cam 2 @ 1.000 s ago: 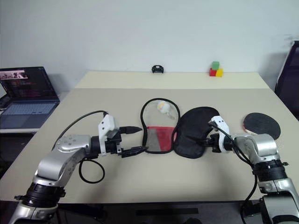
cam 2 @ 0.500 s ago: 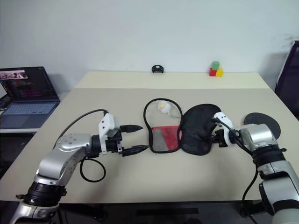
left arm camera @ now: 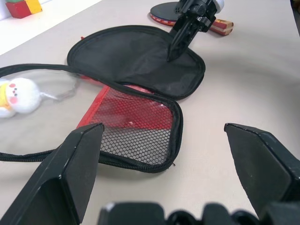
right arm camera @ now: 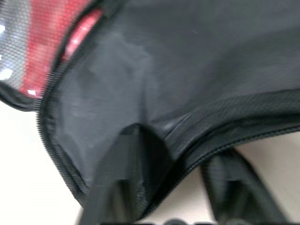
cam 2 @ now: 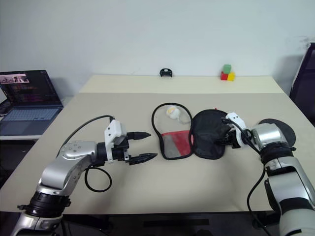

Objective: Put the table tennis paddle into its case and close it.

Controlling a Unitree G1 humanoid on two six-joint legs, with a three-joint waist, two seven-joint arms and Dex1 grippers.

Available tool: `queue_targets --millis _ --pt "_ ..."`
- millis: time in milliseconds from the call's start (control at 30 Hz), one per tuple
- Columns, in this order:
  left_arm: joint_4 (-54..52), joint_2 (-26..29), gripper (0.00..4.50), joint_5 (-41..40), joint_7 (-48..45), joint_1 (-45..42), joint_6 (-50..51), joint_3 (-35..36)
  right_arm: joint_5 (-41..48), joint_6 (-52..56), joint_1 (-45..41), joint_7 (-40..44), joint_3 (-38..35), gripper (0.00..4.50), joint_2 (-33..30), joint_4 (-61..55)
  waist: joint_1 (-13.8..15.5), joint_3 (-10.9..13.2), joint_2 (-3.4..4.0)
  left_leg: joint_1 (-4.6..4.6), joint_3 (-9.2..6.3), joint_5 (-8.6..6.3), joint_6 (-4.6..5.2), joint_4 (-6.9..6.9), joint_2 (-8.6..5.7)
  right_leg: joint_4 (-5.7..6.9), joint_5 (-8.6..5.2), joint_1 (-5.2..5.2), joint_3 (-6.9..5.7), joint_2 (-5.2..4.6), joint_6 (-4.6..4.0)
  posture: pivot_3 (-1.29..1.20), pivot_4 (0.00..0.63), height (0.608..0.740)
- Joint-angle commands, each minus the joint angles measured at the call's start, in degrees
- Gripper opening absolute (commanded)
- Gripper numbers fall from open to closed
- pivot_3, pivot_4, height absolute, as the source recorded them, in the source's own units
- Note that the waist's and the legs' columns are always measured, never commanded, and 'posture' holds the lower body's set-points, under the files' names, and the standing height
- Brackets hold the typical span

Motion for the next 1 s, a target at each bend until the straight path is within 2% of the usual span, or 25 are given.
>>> queue_targets --millis 33,200,367,633,733,933,1000 --pt "-0.26 -0.22 4.5 0.33 0.21 -1.3 -1.21 -0.04 -0.45 -1.36 -2.99 -1.87 -3.53 2.65 -0.15 1.87 0.0 0.0 0.0 0.0 0.0 0.0 0.0 0.0 0.0 0.0 0.0 0.0 0.01 0.0 0.0 0.0 0.15 0.74" --pt "0.23 -0.74 4.5 0.69 0.19 -1.67 -1.55 -0.34 1.85 1.04 -2.67 -5.23 -9.13 2.65 0.94 3.04 0.0 0.0 0.0 0.0 0.01 0.0 0.0 0.0 0.0 0.0 0.0 0.0 0.01 0.0 0.0 0.0 0.15 0.74" --pt "0.45 -1.02 4.5 0.99 0.14 -1.53 -1.99 -0.66 4.98 5.04 2.86 -9.36 -15.09 2.65 3.16 -1.0 0.05 0.0 0.0 -0.01 0.0 0.0 0.0 -0.01 0.0 0.0 0.0 0.0 0.0 0.0 0.0 0.0 0.15 0.74" --pt "1.1 -1.37 4.5 1.04 0.05 -2.01 -2.27 -1.12 5.21 0.38 11.55 -21.97 -21.03 2.65 8.25 -9.28 -0.13 -0.03 -0.04 0.13 0.03 0.0 0.0 0.06 0.01 0.13 0.01 0.11 0.04 0.0 -0.01 0.0 0.15 0.74" --pt "1.23 -1.43 4.5 0.98 0.0 -2.22 -2.29 -1.34 5.73 0.47 14.72 -24.6 -22.18 2.06 10.05 -12.93 -0.13 -0.05 -0.06 0.18 0.03 0.0 0.0 0.09 0.01 0.15 0.09 0.16 0.03 0.0 -0.04 0.0 0.15 0.74" --pt "1.41 -1.38 4.5 0.93 -0.24 -2.4 -2.26 -1.42 5.4 1.37 15.51 -24.81 -21.16 0.04 9.86 -16.84 -0.15 -0.04 -0.06 0.15 0.02 0.01 0.0 0.05 0.03 0.13 0.09 0.09 0.04 0.04 -0.06 0.0 0.15 0.74" --pt "1.52 -1.39 4.5 0.94 -0.25 -2.52 -2.26 -1.41 4.88 0.94 14.42 -24.26 -20.67 0.01 9.18 -16.32 -0.16 -0.04 -0.06 0.14 0.03 0.01 0.0 0.03 0.05 0.11 0.09 0.08 0.04 0.06 -0.07 0.0 0.15 0.74"
